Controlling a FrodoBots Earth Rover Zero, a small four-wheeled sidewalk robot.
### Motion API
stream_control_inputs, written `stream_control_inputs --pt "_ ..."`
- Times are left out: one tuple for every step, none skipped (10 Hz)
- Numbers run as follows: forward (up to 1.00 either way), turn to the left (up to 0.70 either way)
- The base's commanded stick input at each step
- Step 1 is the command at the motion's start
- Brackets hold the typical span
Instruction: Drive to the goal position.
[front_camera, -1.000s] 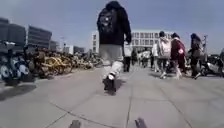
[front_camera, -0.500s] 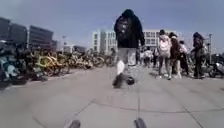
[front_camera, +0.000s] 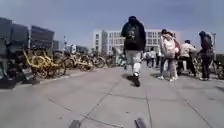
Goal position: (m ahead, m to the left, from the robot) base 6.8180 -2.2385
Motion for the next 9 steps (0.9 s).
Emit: stream_control_inputs --pt "0.85 0.01" --pt "0.85 0.01" --pt "0.85 0.01" --pt "0.85 0.01" --pt "0.85 0.01" --pt "0.85 0.01" --pt "0.85 0.01" --pt "0.85 0.01" --pt "0.85 0.01"
